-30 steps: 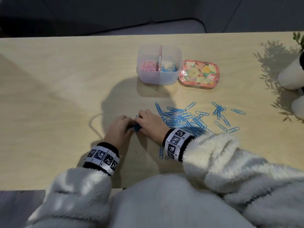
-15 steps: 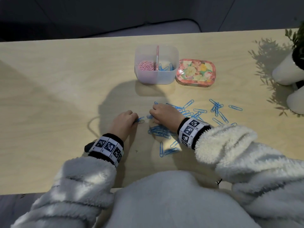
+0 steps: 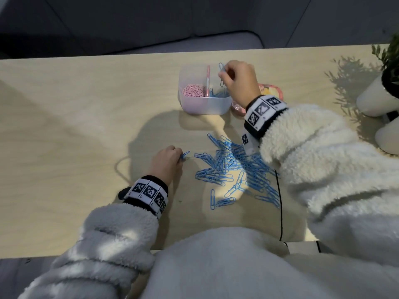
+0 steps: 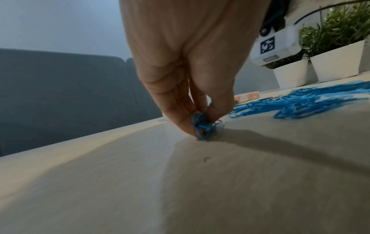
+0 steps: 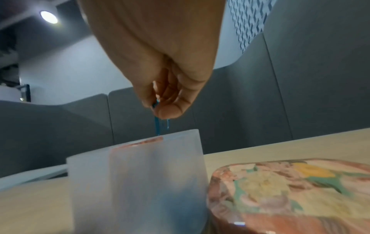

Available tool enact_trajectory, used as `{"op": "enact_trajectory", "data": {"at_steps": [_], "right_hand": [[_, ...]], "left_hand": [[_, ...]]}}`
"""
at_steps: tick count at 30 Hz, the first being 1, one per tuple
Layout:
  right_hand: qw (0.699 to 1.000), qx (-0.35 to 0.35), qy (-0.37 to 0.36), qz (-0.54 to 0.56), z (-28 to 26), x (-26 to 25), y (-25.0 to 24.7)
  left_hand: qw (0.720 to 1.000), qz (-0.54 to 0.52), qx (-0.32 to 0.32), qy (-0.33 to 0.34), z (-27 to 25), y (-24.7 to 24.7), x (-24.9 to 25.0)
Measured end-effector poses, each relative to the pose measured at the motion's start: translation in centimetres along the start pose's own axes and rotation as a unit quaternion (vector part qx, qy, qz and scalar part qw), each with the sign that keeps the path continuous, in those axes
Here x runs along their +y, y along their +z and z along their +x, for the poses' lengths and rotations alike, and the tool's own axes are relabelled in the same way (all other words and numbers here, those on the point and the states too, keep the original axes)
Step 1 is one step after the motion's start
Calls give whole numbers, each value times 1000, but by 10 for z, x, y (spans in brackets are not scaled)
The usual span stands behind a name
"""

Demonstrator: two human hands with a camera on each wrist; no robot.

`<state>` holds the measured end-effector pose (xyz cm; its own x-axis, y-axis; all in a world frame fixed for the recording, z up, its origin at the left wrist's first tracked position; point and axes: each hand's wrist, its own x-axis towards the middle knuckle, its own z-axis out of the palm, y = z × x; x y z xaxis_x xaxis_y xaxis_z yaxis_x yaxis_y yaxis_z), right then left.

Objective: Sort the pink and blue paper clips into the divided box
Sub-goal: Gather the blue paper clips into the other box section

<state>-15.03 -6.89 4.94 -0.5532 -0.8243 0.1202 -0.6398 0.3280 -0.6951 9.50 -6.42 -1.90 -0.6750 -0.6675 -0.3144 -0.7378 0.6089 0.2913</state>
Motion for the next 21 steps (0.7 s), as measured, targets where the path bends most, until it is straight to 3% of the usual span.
{"op": "enact_trajectory", "data": {"at_steps": [3,6,10,12,16,21], "right_hand": [[997,-50,28,-53,14,9,7],[992,-78,27,-91,13,12,6],[999,9,19,-39,-7,16,-9],[998,58,26,7,-24,20,-18],[996,93,2,13,-65,19,-31],[1000,-1,24,13,-91,34,-24]], "left_hand": [[1000,-29,0,-5,3,-6,6],[996,-70,40,27,16,-30,27],[987,-80,114,79,55,-73,67],[985,-72,138,71,85,-88,87],[994,-46,103,6,135,-103,114],[997,-41,70,7,146,-97,123]]}}
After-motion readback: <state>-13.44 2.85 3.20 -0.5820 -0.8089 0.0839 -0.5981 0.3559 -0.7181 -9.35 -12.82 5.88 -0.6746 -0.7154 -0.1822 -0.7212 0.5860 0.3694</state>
